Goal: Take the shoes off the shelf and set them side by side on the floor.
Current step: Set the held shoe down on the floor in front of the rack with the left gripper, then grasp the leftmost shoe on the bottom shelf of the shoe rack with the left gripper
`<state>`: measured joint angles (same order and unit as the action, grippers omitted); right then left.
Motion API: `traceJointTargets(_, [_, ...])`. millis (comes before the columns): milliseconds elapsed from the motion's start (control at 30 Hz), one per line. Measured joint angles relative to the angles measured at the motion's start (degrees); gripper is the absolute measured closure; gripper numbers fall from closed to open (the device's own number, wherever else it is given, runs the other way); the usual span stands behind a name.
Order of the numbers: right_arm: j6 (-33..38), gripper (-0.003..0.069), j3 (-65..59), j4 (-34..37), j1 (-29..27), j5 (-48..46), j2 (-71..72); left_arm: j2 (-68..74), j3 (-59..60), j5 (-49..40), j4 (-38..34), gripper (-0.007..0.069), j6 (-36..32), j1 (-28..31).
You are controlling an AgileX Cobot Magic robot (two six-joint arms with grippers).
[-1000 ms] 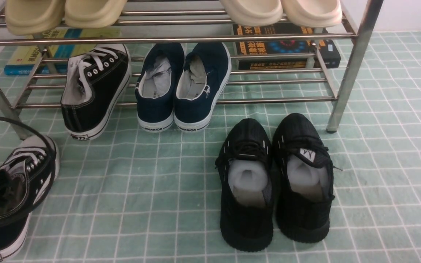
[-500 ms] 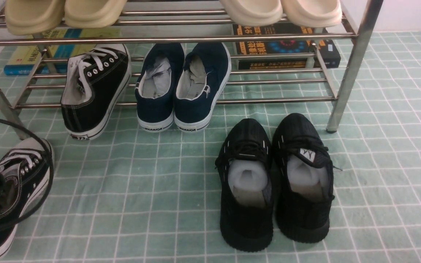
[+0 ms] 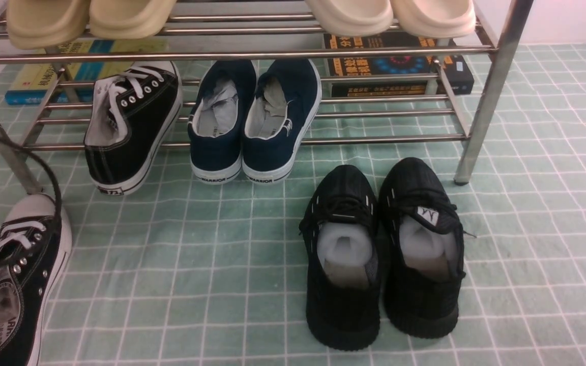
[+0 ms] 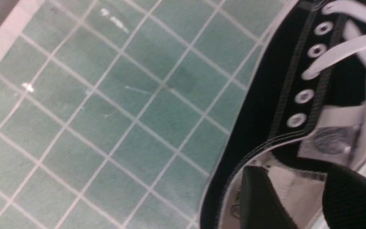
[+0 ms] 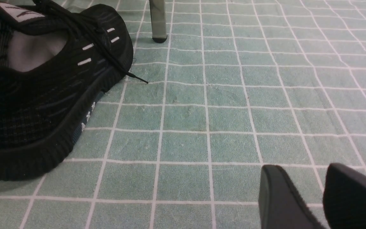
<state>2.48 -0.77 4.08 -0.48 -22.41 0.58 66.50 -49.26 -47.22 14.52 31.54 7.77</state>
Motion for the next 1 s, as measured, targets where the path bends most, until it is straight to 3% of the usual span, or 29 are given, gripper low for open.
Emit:
traceJointTargets(167, [0.0,0.0421,0.0,0.0,0.0,0.0,0.0,1.6,-6.7,0.1,-9.3,0.0306,-8.6,0.0])
traceJointTargets(367, [0.0,0.0421,0.0,0.0,0.0,0.0,0.0,11.9,-15.7,2.5,-23.5,0.024,-21.2,0.0])
traceJointTargets(600, [0.0,0.0421,0.0,0.0,0.0,0.0,0.0,23.7,-24.4,5.4,-28.6,0.0154,-27.1,0.0])
traceJointTargets(1000, [0.0,0.0421,0.0,0.0,0.0,0.0,0.0,34.9,-29.3,13.5,-36.5,0.0144,-35.4,-0.1])
